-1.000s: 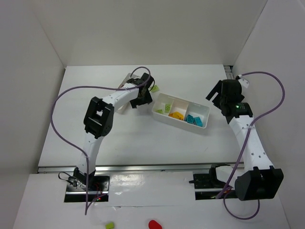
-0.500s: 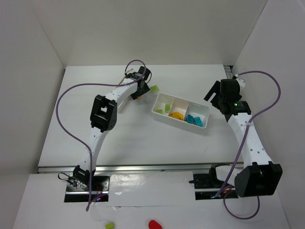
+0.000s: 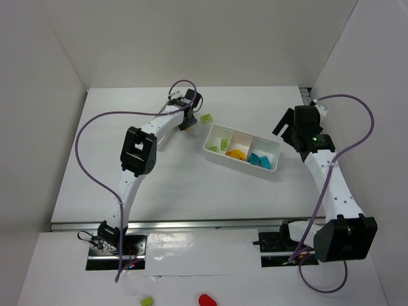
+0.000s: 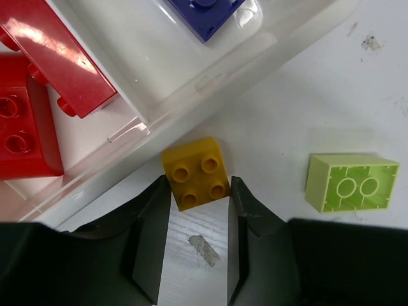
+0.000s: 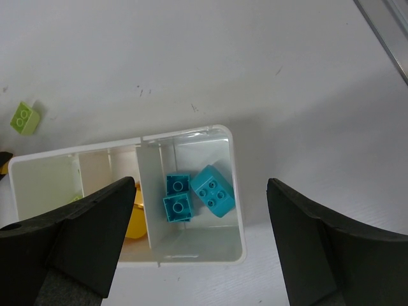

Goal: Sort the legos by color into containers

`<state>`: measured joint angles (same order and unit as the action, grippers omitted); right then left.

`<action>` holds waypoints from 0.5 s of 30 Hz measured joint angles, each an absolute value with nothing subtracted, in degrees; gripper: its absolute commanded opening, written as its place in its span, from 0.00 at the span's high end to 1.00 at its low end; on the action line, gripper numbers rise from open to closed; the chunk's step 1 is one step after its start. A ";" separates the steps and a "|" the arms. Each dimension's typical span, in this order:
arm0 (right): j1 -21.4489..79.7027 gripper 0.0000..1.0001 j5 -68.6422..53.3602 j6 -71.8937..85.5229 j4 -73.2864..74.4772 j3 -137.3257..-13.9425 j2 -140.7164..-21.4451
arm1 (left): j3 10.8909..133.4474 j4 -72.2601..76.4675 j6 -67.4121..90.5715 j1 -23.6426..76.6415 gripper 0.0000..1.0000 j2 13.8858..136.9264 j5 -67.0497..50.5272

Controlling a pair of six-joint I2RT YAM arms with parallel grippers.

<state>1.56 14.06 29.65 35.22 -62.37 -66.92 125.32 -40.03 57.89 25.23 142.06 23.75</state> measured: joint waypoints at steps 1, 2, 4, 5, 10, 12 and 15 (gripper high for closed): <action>1.56 0.09 14.09 29.65 35.22 -62.37 -66.92 | 125.08 -39.90 57.06 25.32 0.79 141.88 23.75; 1.56 0.09 14.09 29.65 35.22 -62.37 -66.92 | 124.66 -39.79 56.45 25.41 0.79 141.60 23.81; 1.56 0.09 14.06 29.67 35.22 -62.37 -66.92 | 123.33 -39.92 54.11 25.69 0.79 140.42 23.70; 1.56 0.09 14.06 29.67 35.22 -62.37 -66.92 | 122.26 -40.05 53.06 25.91 0.79 139.48 23.53; 1.56 0.09 14.11 29.67 35.20 -62.37 -66.92 | 113.95 -40.01 44.56 28.32 0.79 128.68 16.88; 1.56 0.09 14.11 29.69 35.18 -62.37 -66.92 | 110.17 -38.54 40.73 29.85 0.79 122.37 12.71; 1.56 0.09 14.11 29.69 35.16 -62.35 -66.92 | 108.36 -36.97 35.94 33.39 0.79 114.89 7.40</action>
